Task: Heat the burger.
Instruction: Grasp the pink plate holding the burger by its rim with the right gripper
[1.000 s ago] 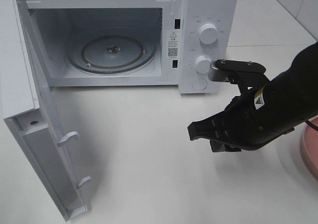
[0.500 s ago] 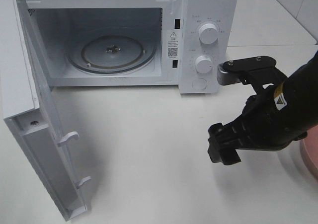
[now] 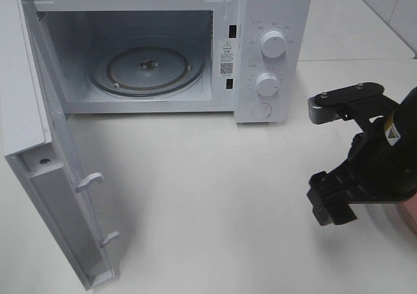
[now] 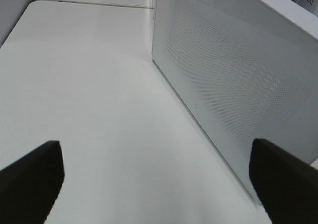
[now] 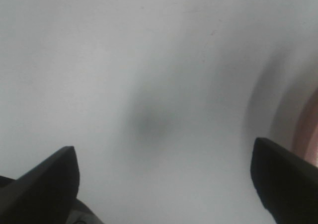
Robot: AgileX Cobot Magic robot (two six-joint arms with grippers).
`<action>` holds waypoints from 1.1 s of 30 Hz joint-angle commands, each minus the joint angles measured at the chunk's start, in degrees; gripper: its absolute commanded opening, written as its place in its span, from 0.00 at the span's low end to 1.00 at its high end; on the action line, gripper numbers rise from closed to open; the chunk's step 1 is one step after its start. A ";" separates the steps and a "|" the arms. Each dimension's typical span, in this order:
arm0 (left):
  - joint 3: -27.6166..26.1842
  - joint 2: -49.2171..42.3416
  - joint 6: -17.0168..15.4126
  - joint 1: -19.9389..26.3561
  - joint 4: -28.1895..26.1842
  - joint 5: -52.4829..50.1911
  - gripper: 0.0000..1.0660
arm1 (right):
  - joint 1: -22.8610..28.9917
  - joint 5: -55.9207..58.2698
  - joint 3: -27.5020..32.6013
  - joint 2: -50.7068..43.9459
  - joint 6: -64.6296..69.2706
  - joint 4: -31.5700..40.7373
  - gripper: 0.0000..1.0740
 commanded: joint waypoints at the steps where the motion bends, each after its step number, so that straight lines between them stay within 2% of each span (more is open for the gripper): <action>1: 0.17 -0.86 0.11 0.23 -0.34 -0.92 0.87 | -3.21 2.29 -0.06 -0.74 -0.57 -1.83 0.75; 7: 0.17 -0.86 0.11 0.23 -0.34 -0.92 0.87 | -6.53 3.32 0.11 -0.74 -0.57 -2.01 0.70; 33: 0.17 -0.86 0.11 0.23 -0.34 -0.92 0.87 | -19.88 0.80 0.11 -0.74 -0.52 -3.50 0.70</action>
